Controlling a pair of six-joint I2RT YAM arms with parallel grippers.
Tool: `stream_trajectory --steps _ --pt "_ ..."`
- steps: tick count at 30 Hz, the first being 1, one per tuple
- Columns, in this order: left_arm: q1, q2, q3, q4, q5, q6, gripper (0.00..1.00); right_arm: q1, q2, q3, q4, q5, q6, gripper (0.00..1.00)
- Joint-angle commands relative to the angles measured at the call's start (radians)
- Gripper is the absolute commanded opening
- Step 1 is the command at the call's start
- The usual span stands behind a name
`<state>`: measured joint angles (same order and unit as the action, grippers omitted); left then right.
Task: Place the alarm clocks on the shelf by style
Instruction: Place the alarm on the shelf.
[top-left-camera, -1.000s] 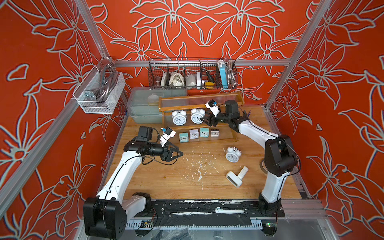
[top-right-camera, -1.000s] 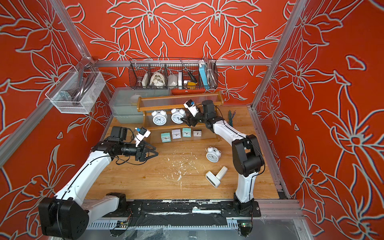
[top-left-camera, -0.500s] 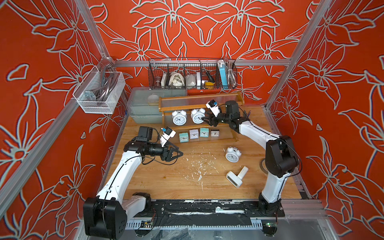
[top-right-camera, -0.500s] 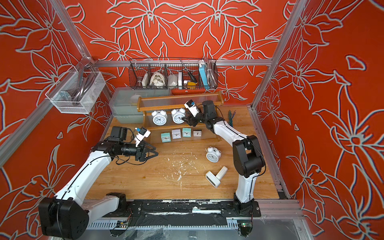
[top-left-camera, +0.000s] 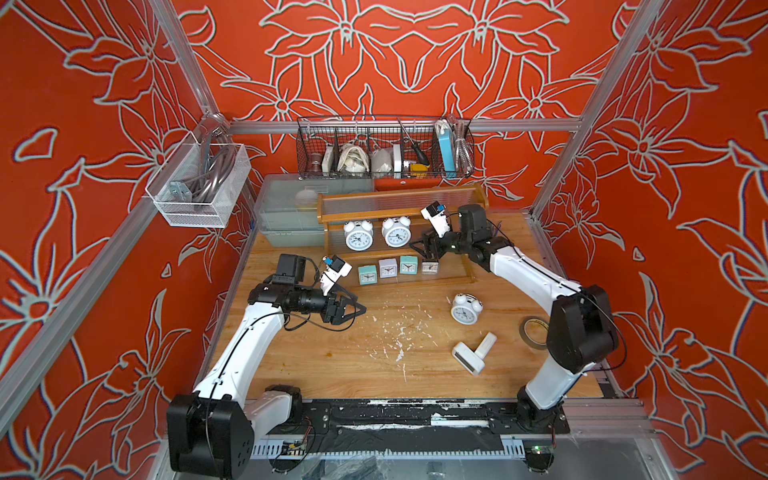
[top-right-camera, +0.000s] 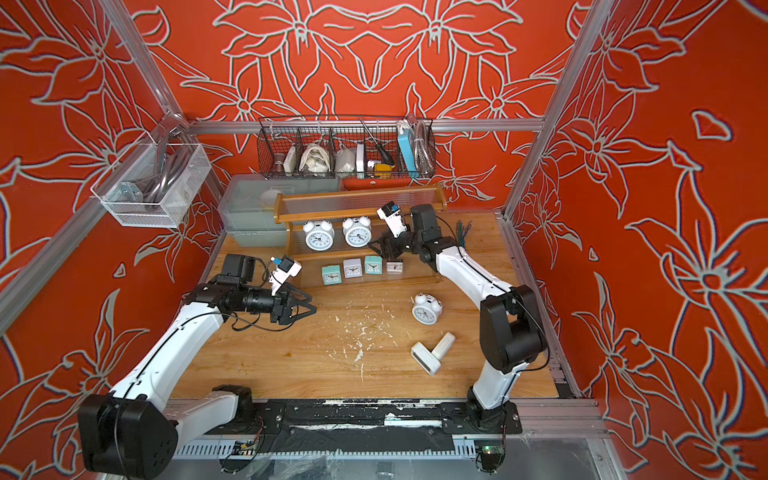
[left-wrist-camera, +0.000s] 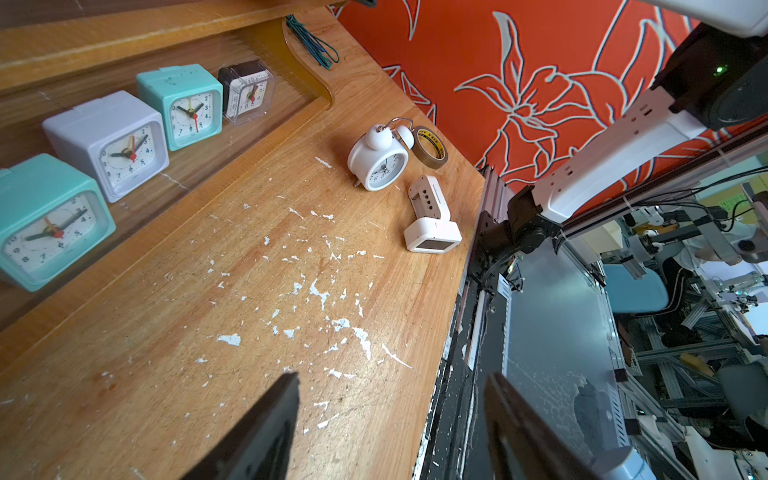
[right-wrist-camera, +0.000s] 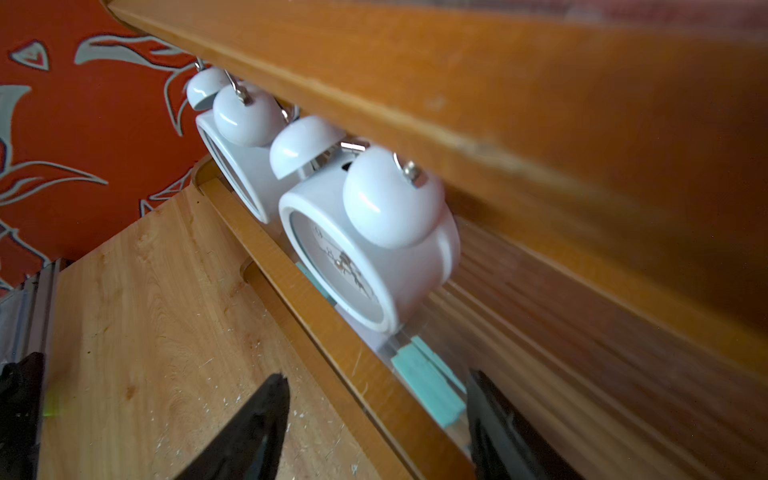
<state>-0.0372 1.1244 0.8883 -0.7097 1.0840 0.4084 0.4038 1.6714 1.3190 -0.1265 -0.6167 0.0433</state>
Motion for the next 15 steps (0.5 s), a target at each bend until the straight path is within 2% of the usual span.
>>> stream_trajectory --steps 1,15 --pt "0.007 -0.007 -0.005 -0.013 0.02 0.027 0.71 -0.002 -0.078 -0.055 -0.17 0.08 0.112 0.71" --pt "0.009 0.013 -0.003 -0.019 0.033 0.03 0.71 -0.002 -0.357 -0.242 -0.627 0.528 0.147 0.79"
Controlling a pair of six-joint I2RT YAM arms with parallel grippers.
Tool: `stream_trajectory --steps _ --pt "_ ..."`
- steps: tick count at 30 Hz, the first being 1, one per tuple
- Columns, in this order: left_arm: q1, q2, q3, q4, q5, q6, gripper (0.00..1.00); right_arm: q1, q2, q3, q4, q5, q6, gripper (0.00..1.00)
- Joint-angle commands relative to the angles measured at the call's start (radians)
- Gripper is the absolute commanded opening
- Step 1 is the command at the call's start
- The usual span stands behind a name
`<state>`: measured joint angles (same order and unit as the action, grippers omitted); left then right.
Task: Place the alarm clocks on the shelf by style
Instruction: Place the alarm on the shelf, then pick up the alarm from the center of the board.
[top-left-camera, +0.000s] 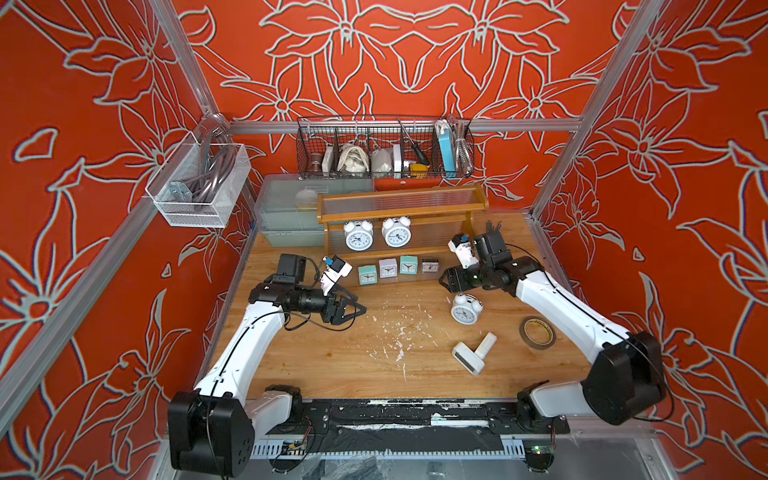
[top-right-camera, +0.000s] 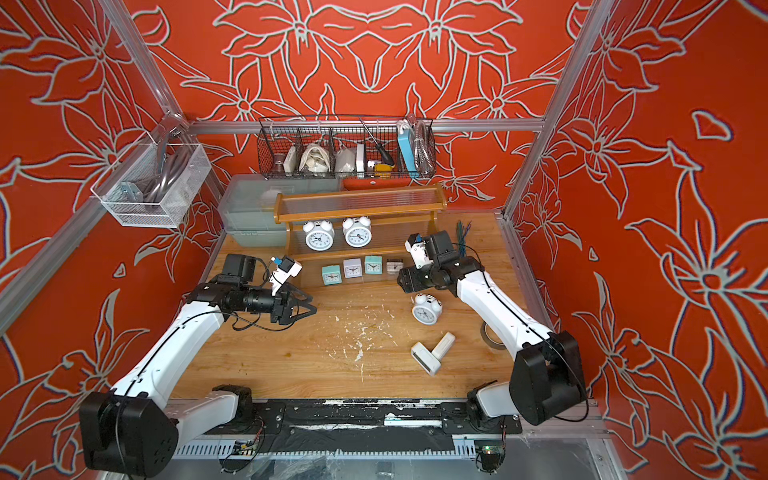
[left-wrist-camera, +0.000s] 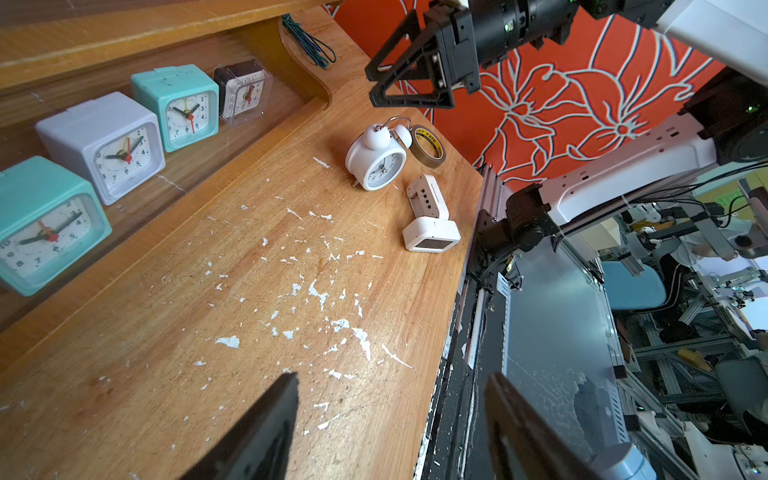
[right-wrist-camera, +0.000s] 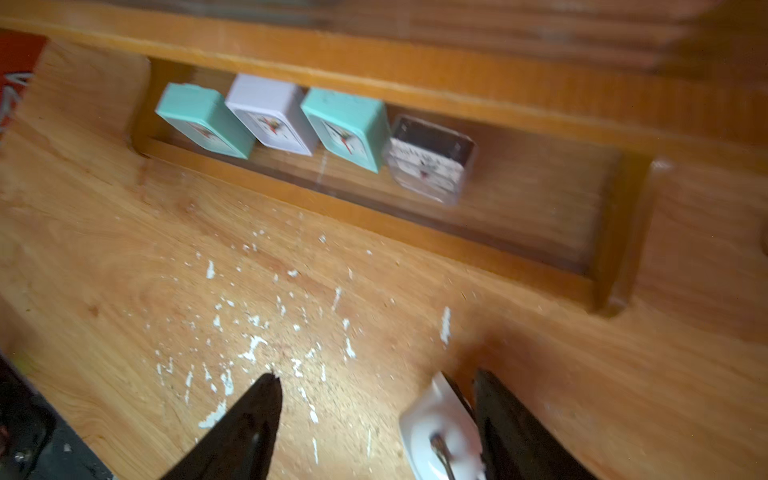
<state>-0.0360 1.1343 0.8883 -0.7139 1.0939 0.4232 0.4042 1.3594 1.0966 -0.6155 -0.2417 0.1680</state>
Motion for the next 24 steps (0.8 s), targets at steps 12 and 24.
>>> stream_trajectory --steps 12,24 --pt "0.007 -0.001 -0.005 -0.018 0.027 0.017 0.72 -0.002 -0.122 -0.164 -0.154 0.187 0.044 0.93" --pt "0.007 -0.006 -0.005 -0.025 0.025 0.023 0.72 -0.003 -0.044 -0.202 -0.058 0.222 0.035 0.96"
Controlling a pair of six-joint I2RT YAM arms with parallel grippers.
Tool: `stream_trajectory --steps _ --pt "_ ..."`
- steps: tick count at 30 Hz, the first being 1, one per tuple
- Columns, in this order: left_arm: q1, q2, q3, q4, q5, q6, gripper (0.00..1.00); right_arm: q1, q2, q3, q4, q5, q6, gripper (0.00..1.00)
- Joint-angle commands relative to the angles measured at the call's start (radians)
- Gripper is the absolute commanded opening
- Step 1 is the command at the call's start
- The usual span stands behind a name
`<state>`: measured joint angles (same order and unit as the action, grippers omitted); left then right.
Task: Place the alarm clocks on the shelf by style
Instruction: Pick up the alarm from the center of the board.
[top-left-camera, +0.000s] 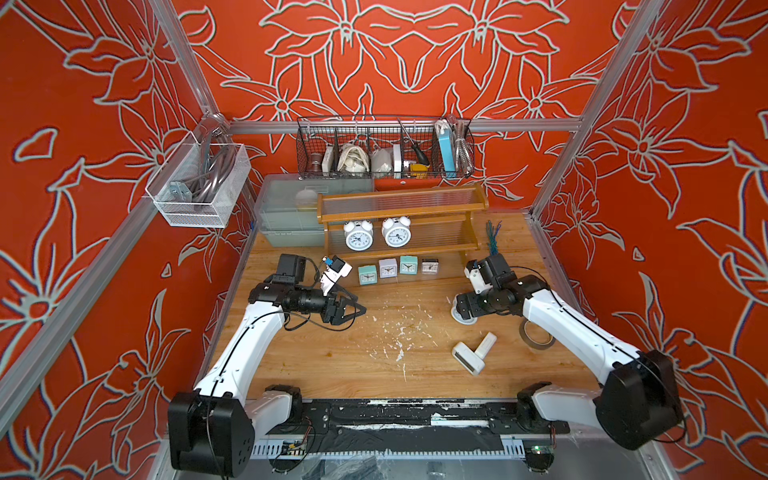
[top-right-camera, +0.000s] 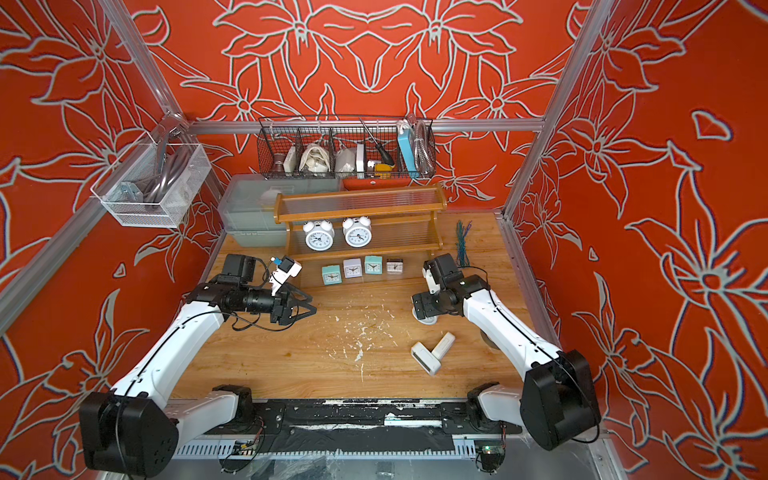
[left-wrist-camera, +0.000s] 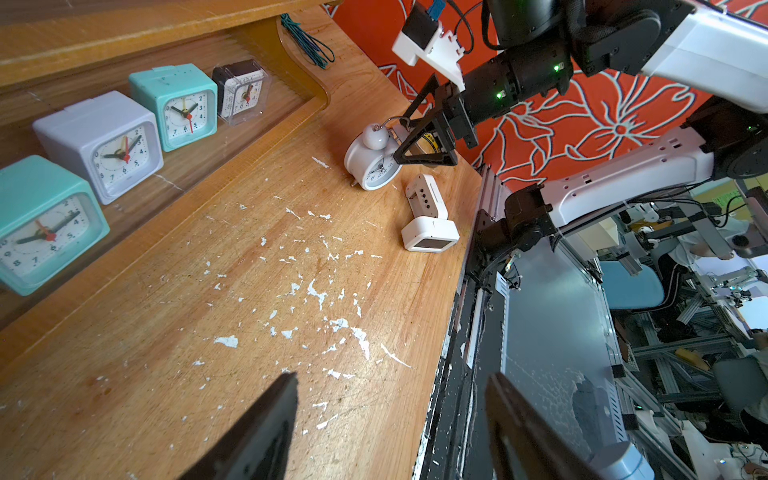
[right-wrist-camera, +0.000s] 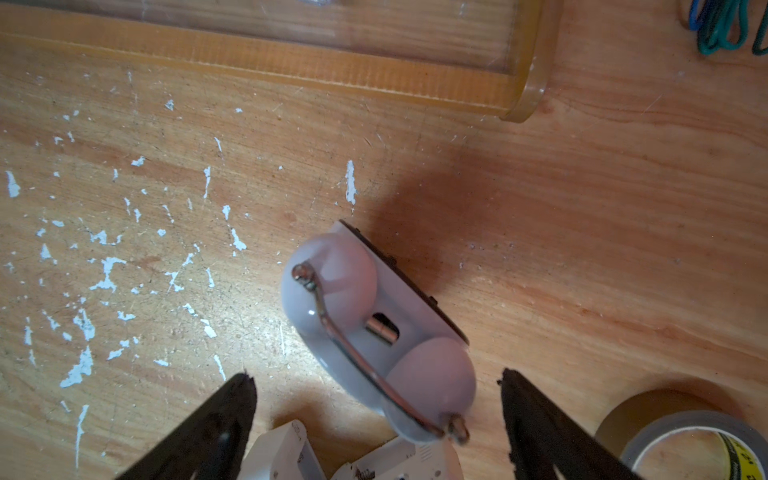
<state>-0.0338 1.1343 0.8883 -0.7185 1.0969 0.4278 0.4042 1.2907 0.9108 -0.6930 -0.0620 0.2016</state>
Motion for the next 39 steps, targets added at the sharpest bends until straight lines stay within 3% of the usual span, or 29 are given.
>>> stream_trajectory --steps 1,8,15,25,32,39 --pt "0.004 -0.005 -0.006 -0.021 0.021 0.02 0.72 -0.002 0.032 -0.017 0.025 0.04 -0.002 0.96" --pt "0.005 -0.003 -0.006 -0.021 0.022 0.021 0.72 -0.002 0.054 -0.044 0.082 -0.06 -0.027 0.94" --pt "0.005 -0.001 -0.006 -0.021 0.021 0.021 0.72 0.003 0.091 -0.049 0.104 -0.147 -0.045 0.83" --pt "0.005 0.001 -0.007 -0.021 0.02 0.021 0.72 0.052 0.113 -0.037 0.094 -0.121 -0.07 0.72" --pt "0.005 0.002 -0.006 -0.021 0.02 0.019 0.73 0.058 0.089 -0.032 0.1 -0.137 -0.085 0.56" --pt "0.005 0.002 -0.004 -0.019 0.02 0.016 0.73 0.061 0.041 -0.023 0.096 -0.185 -0.082 0.47"
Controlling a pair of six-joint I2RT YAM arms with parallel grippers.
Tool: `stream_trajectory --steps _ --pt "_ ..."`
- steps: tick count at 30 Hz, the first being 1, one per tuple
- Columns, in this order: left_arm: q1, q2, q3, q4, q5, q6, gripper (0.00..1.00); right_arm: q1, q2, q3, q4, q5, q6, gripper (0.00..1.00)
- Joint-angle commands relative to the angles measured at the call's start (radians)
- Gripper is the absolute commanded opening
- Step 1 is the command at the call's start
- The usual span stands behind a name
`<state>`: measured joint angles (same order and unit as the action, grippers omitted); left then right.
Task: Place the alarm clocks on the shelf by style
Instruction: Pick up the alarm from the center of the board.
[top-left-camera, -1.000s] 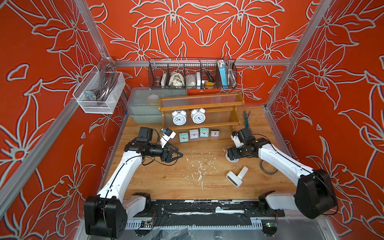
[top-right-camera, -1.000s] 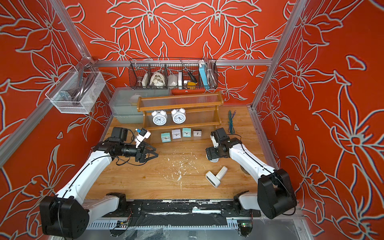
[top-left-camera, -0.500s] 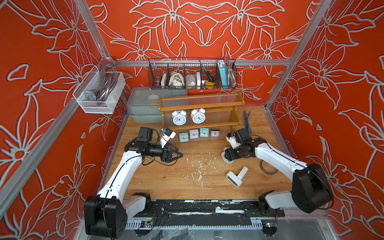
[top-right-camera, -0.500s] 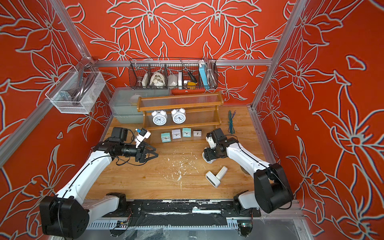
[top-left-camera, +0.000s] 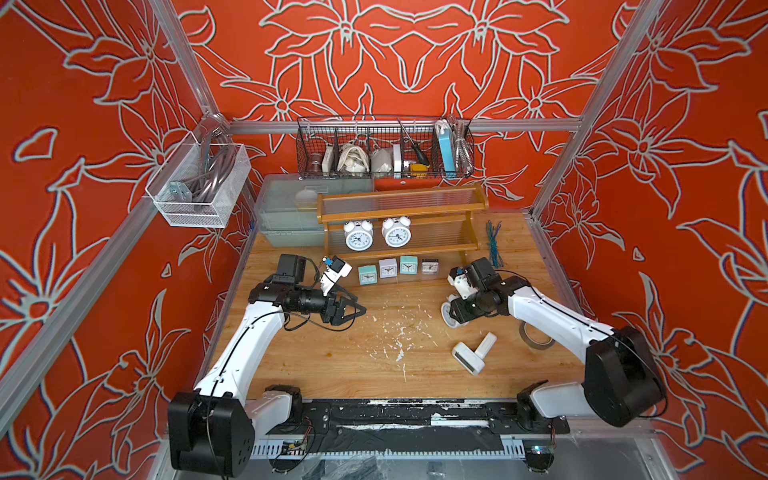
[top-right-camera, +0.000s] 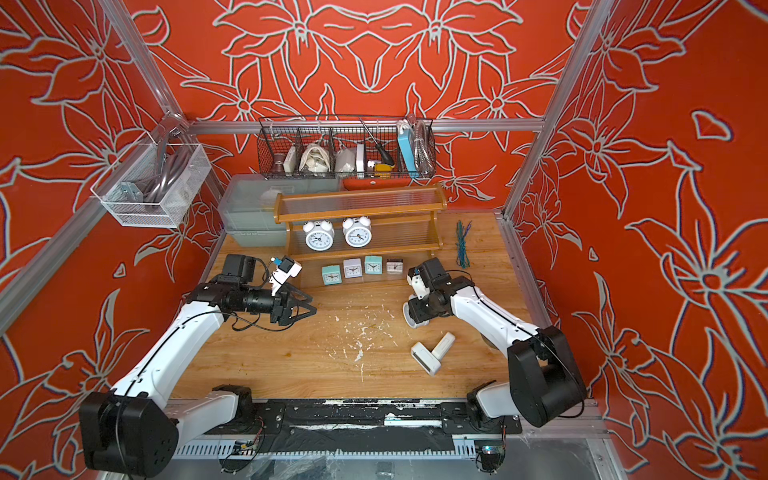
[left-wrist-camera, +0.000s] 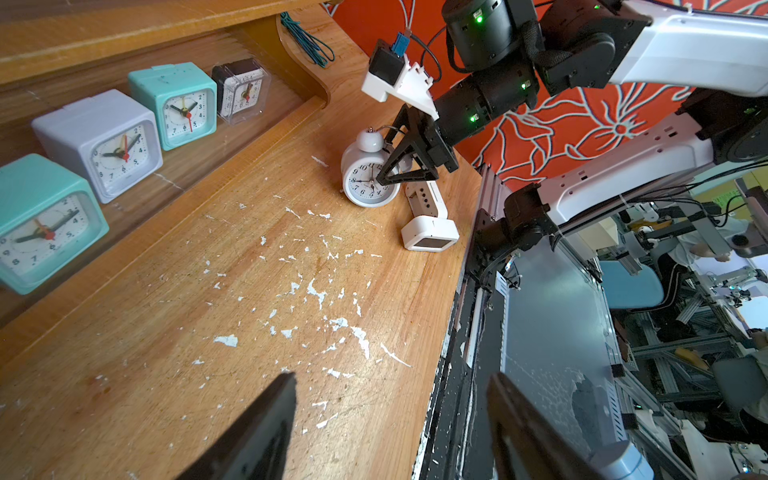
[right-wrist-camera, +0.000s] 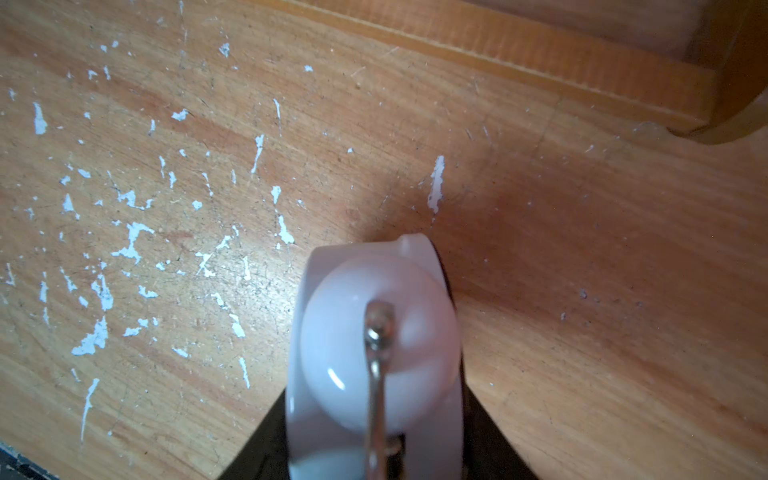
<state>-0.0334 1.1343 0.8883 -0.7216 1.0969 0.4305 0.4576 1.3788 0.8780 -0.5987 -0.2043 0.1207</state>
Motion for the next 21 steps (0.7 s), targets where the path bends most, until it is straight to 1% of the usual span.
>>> stream_trajectory --steps 1,5,9,16,21 --pt "0.004 0.003 -0.004 -0.015 0.02 0.01 0.73 0.009 -0.06 0.015 0.0 -0.056 -0.002 0.46" --pt "0.003 0.006 0.007 -0.013 0.014 -0.009 0.75 0.012 -0.1 0.041 -0.01 -0.122 -0.007 0.43" --pt "-0.014 0.008 0.028 -0.026 -0.001 -0.019 0.77 0.014 -0.13 0.068 -0.009 -0.236 -0.014 0.42" --pt "-0.121 0.026 0.086 -0.09 -0.072 0.015 0.78 0.032 -0.142 0.099 0.026 -0.501 -0.019 0.41" --pt "-0.194 0.066 0.129 -0.151 -0.087 0.057 0.78 0.049 -0.142 0.102 0.076 -0.669 -0.011 0.41"
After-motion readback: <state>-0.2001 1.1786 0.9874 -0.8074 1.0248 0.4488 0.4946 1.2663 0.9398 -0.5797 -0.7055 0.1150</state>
